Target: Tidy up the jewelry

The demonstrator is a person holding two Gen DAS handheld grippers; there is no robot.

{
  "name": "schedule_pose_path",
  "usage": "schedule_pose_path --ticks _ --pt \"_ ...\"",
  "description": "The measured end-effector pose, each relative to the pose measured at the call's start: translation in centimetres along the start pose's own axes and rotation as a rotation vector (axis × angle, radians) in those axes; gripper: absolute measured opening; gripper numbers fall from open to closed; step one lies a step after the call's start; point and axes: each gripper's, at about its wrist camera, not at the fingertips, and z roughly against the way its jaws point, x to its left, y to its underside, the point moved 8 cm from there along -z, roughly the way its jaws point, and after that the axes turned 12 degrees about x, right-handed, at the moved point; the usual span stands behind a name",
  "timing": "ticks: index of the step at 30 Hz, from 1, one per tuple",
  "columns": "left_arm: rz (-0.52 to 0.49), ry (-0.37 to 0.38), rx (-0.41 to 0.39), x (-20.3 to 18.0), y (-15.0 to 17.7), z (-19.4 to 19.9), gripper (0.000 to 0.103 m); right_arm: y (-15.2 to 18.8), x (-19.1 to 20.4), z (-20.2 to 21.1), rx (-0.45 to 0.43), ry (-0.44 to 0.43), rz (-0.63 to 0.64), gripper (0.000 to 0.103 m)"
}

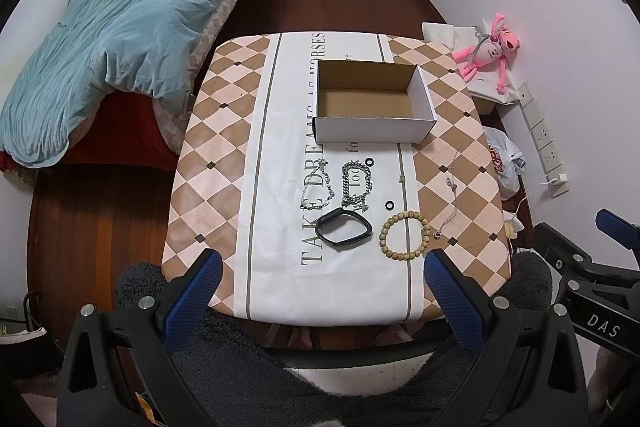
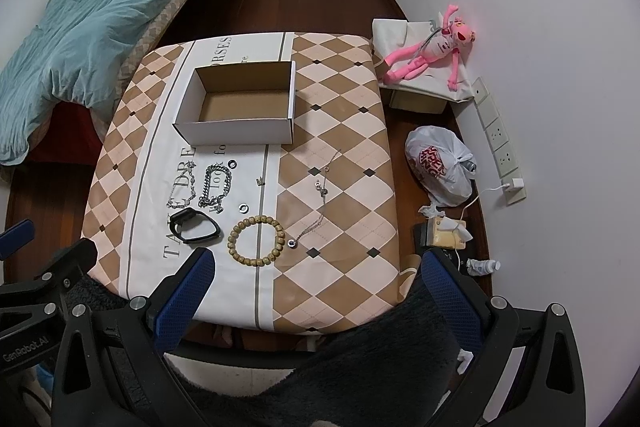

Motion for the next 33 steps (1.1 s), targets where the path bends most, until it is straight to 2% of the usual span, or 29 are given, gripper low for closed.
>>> schedule_pose_path --ticks 33 --pt "-0.002 0.004 -0.012 -0.71 -0.37 0.73 0.103 -0.37 -0.38 0.42 -0.009 -0.01 -0.021 0.103"
